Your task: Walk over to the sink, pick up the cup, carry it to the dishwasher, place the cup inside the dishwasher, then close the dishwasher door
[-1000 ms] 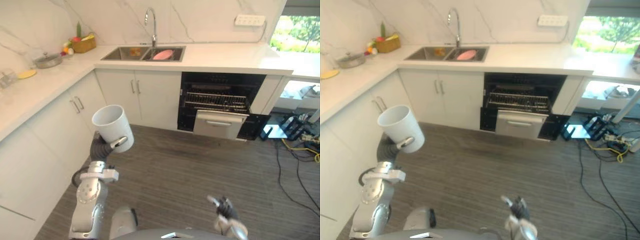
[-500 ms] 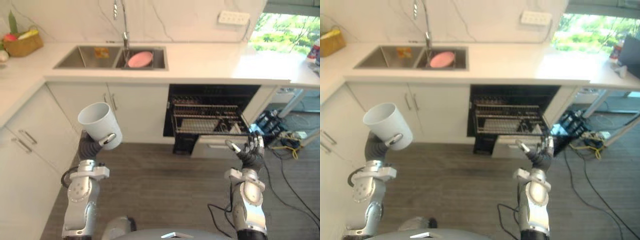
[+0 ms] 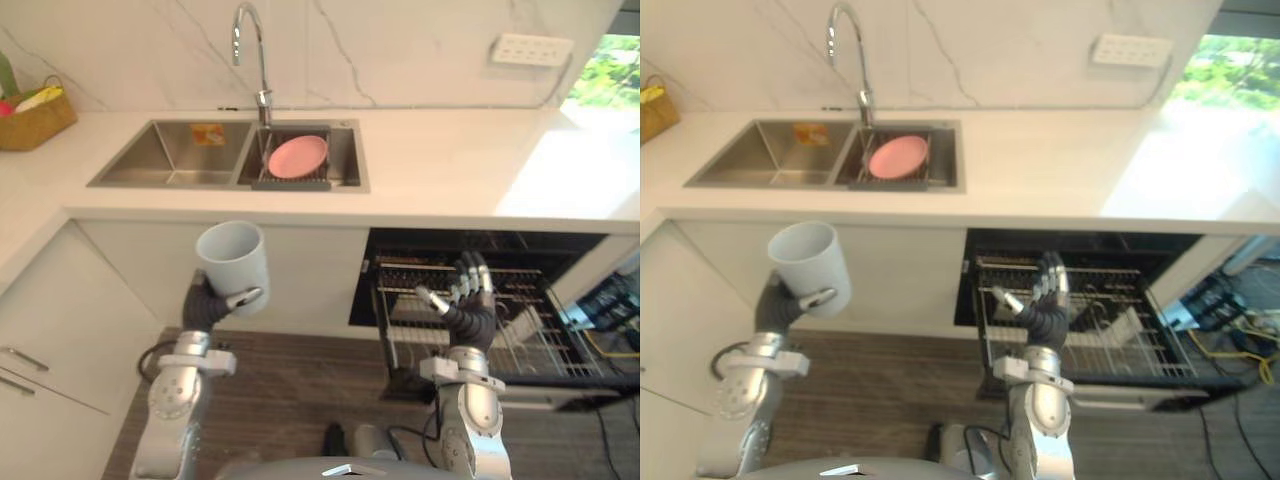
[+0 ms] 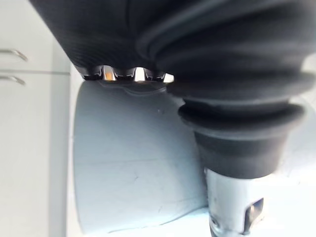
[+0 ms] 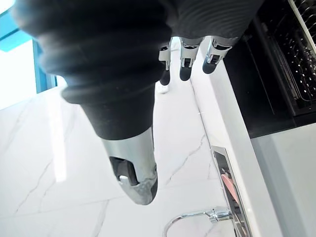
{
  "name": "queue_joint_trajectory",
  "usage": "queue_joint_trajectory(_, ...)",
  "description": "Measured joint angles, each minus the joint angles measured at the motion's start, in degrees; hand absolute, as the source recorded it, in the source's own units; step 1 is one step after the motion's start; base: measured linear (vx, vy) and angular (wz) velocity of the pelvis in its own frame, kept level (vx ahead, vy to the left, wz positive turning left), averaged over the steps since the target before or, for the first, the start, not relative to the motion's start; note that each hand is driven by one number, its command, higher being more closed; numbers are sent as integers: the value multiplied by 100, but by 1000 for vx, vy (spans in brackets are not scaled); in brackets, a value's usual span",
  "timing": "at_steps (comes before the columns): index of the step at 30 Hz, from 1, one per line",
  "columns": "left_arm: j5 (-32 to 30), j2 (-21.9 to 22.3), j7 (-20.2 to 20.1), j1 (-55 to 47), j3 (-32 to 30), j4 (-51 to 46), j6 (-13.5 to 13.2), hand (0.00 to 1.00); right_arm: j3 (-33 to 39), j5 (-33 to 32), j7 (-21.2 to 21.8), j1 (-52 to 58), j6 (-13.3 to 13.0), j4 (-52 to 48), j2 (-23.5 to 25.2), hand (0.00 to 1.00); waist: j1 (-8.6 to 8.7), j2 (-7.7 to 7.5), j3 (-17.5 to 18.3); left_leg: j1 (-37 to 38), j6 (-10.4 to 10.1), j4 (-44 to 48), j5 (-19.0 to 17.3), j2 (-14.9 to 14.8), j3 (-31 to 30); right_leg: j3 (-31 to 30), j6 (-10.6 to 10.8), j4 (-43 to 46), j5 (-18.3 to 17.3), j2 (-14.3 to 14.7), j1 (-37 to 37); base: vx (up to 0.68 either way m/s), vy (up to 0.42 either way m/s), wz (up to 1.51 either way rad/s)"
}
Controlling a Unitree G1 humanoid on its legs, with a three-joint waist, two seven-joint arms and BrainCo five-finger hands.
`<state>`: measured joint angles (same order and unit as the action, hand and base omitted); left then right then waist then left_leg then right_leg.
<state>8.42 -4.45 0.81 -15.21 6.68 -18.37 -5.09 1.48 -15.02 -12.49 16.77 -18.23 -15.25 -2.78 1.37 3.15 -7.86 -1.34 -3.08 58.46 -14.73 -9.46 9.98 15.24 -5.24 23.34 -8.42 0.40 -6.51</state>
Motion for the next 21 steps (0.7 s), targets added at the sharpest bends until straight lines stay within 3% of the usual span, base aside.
queue_joint_trajectory(1, 1, 0, -6, -5, 45, 3, 2, 100, 9, 123, -135, -3, -10, -15, 3, 0, -13, -25, 13, -166, 39, 63, -55, -74, 26, -2, 5, -73, -49, 9, 114, 607, -45, -32)
queue_joint_trajectory(2, 12, 2, 13, -1, 90, 50, 1, 100, 118, 353, -440, -21, -19, 13, 1, 0, -77, -73, 148, -438, 160, -727, -249, -77, 96, -165, 74, -363, -87, -41, 374, 502, -13, -43)
queue_joint_trajectory(5, 40, 8, 35, -17, 26, 147, -1, 100, 217, 412, -542, -70, -21, 45, -29, 0, -155, -152, 242, -438, 206, -2656, -258, 251, -248, -550, 199, -509, -55, -216, 425, 342, 48, -71)
queue_joint_trajectory(6, 41, 47, 38, -43, -28, 170, 0, 100, 187, 424, -524, -94, -13, 53, -98, 0, -185, -148, 264, -353, 177, -3718, 40, 419, -842, -886, 304, -499, -82, -274, 419, 462, 140, -117)
queue_joint_trajectory(7, 41, 92, 28, -76, -61, 168, 0, 100, 159, 426, -509, -110, -3, 51, -138, 0, -228, -126, 280, -270, 121, -4136, 273, 445, -1121, -1127, 372, -472, -120, -278, 421, 389, 149, -119)
queue_joint_trajectory(8, 40, 130, 17, -110, -85, 167, 0, 100, 148, 424, -501, -122, -2, 50, -147, 0, -251, -108, 302, -201, 86, -4365, 445, 438, -1238, -1281, 429, -448, -152, -271, 425, 302, 159, -117)
queue_joint_trajectory(9, 39, 184, 2, -187, -98, 165, -3, 100, 145, 419, -472, -126, -2, 36, -184, 0, -281, -30, 389, -83, 57, -4775, 943, 349, -1275, -1552, 582, -411, -244, -228, 432, 368, 238, -112)
queue_joint_trajectory(10, 39, 265, -16, -241, -98, 176, -10, 100, 155, 408, -418, -124, -2, 50, -251, 0, -255, 94, 509, -14, -339, -4913, 1313, 183, -1126, -1733, 746, -374, -348, -159, 438, 421, 347, -101)
queue_joint_trajectory(11, 39, 276, -24, -258, -100, 190, -11, 100, 152, 407, -400, -105, 9, 59, -251, 0, -239, 70, 586, 111, -349, -4998, 1190, 235, -1081, -1812, 818, -356, -392, -221, 426, 373, 412, -58)
queue_joint_trajectory(13, 40, 179, 27, -174, -130, 172, -111, 100, 142, 412, -398, -84, 9, 43, 8, 0, -145, -298, 728, 388, -268, -5324, 1164, 556, -719, -2066, 1013, -413, -487, -574, 423, 239, 370, -40)
queue_joint_trajectory(16, 37, 14, 356, -137, -254, 172, -118, 100, 185, 409, -399, -77, 16, 46, 198, 0, -65, -596, 833, 461, -93, -5374, 1062, 704, -484, -2199, 1184, -722, -356, -717, 465, 75, 182, -38)
queue_joint_trajectory(21, 146, 105, 1181, -51, -488, 161, -328, 100, 223, 409, -375, 38, 58, 48, 240, 0, 9, -613, 831, 579, 55, -5364, 932, 718, -151, -2270, 1236, -1352, 112, -711, 663, -5, 77, -42)
